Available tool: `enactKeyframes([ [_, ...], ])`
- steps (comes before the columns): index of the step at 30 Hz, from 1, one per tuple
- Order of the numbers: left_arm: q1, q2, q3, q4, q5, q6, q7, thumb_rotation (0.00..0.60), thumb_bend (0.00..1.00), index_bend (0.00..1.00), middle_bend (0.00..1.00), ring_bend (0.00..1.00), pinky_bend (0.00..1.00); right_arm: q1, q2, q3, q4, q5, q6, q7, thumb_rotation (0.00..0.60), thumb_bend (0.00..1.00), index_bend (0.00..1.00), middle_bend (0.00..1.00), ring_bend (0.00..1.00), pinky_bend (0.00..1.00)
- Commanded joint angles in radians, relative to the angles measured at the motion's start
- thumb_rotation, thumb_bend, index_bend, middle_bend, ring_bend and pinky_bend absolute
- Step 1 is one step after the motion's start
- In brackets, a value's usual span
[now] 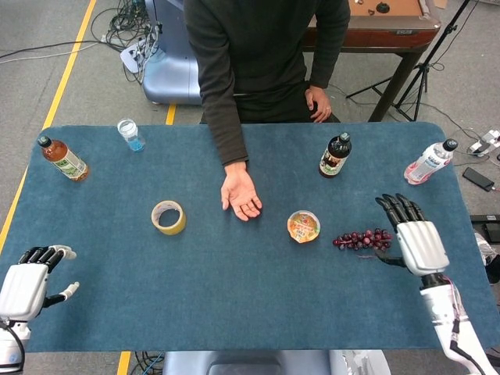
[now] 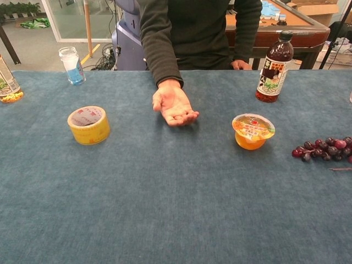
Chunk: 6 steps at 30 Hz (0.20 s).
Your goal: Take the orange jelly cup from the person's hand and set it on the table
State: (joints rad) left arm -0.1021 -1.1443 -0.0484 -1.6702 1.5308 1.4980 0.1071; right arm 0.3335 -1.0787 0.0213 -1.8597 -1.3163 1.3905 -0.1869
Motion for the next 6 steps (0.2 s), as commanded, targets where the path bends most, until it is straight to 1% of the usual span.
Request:
enactKeyframes([
  [1,-0.002,-0.002,-0.001,0.000,0.001,0.000,0.001,0.600,0.17,0.40,0.35,0.29,0.22,-0.074,0.016,-0.035,-0.008,-0.054,0.078,0.017,0.600,0.11,0.09,0.10,0.00,0.12],
  [6,-0.003,-0.005,-0.002,0.001,-0.004,-0.001,0.002,0.600,0.17,0.40,0.35,0.29,0.22,-0.131,0.010,-0.053,0.002,-0.090,0.122,0.038,0.600,0.11,0.09,0.10,0.00,0.12],
])
